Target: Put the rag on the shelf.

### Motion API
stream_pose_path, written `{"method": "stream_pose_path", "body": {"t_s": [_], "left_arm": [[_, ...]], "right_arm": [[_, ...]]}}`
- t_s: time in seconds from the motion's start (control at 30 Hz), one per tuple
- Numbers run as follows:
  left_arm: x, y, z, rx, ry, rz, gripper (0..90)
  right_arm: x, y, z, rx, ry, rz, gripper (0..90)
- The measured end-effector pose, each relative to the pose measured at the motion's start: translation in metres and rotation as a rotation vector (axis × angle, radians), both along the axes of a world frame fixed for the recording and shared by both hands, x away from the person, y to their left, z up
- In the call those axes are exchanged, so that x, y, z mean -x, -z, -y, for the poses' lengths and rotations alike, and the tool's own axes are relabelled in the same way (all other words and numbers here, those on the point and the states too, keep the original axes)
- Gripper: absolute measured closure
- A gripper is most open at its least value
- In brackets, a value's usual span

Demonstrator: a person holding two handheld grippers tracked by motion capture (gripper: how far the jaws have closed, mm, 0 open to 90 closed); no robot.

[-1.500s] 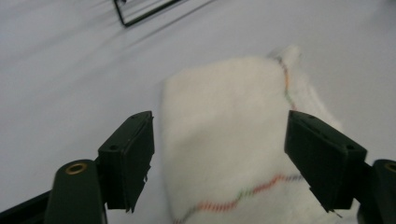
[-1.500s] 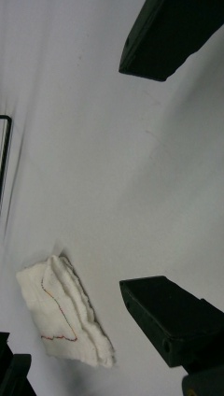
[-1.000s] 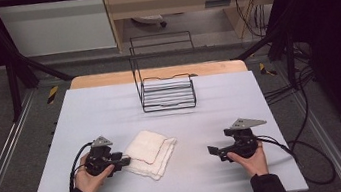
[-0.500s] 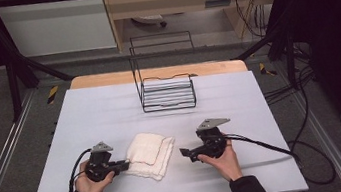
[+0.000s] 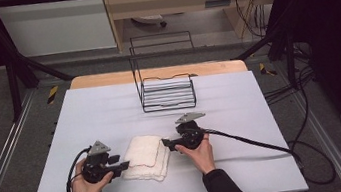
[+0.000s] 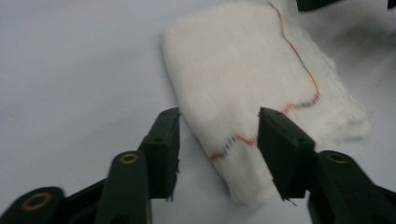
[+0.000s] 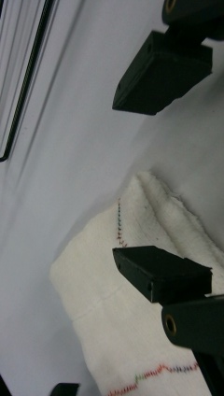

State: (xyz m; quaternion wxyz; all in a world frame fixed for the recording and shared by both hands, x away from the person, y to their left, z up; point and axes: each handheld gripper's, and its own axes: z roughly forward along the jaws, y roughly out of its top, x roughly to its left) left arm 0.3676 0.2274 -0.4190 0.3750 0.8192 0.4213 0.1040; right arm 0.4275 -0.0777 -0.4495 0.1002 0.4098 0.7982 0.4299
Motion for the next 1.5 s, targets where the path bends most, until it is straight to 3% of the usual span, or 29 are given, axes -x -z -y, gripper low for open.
{"method": "stream_pose_path", "body": {"t_s": [0.1, 0.23, 0.3, 0.47, 0.67, 0.87, 1.03, 1.2, 1.4, 1.5], "left_arm": [[-0.017, -0.004, 0.004, -0.004, -0.009, 0.015, 38.1], [-0.042, -0.002, 0.012, 0.004, -0.013, 0.000, 31.6], [-0.053, 0.002, 0.015, 0.015, -0.025, -0.012, 31.4], [-0.069, 0.012, 0.025, -0.004, -0.030, -0.005, 34.8], [-0.073, 0.021, 0.026, -0.020, -0.014, -0.033, 43.5], [-0.077, 0.026, 0.029, 0.014, -0.008, -0.066, 53.2], [-0.075, 0.025, 0.031, 0.024, 0.014, -0.086, 67.0], [-0.073, 0.024, 0.032, 0.023, -0.007, -0.095, 72.1], [-0.069, 0.025, 0.034, 0.018, -0.030, -0.074, 75.9], [-0.067, 0.026, 0.035, 0.004, -0.009, -0.044, 75.6]], "right_arm": [[-0.004, 0.004, -0.005, -0.013, 0.011, -0.017, 32.1], [-0.005, 0.008, -0.009, -0.006, -0.002, -0.039, 39.2], [-0.005, 0.008, -0.009, -0.002, -0.001, -0.042, 42.3], [0.000, 0.009, -0.011, -0.011, -0.001, -0.048, 51.1], [0.003, 0.009, -0.012, -0.039, 0.002, -0.085, 61.0], [0.003, 0.008, -0.016, -0.053, 0.006, -0.118, 71.0], [0.003, 0.009, -0.018, -0.063, -0.004, -0.122, 77.1], [0.004, 0.009, -0.018, -0.065, -0.006, -0.116, 80.1], [0.004, 0.007, -0.017, -0.066, -0.009, -0.113, 81.7], [0.005, 0.006, -0.017, -0.073, -0.007, -0.115, 81.9]]}}
